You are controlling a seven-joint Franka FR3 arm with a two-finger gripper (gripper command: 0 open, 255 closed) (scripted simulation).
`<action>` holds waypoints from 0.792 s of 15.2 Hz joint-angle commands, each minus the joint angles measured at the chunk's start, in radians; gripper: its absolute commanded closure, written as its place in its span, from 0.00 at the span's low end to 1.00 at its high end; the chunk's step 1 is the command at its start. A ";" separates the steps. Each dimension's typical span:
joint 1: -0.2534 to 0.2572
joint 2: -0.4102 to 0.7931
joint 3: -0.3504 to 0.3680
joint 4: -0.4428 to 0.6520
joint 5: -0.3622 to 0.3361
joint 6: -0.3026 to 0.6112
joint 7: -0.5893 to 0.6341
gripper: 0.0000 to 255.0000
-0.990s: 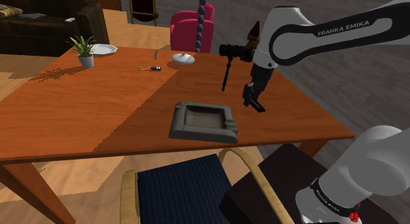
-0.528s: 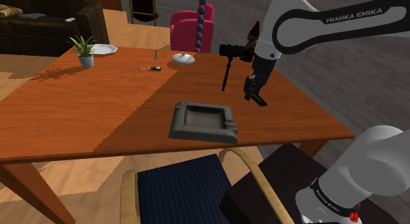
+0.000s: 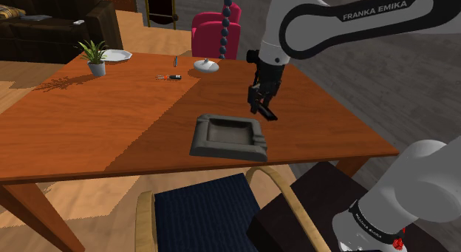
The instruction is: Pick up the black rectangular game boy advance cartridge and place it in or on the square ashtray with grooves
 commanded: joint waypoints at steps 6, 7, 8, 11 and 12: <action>0.047 0.188 0.103 0.201 -0.025 -0.013 0.169 1.00; 0.054 0.215 0.115 0.231 -0.033 -0.017 0.192 1.00; 0.054 0.219 0.115 0.221 -0.034 -0.004 0.193 1.00; 0.055 0.231 0.117 0.193 -0.037 0.036 0.196 1.00; 0.055 0.235 0.117 0.184 -0.039 0.050 0.197 1.00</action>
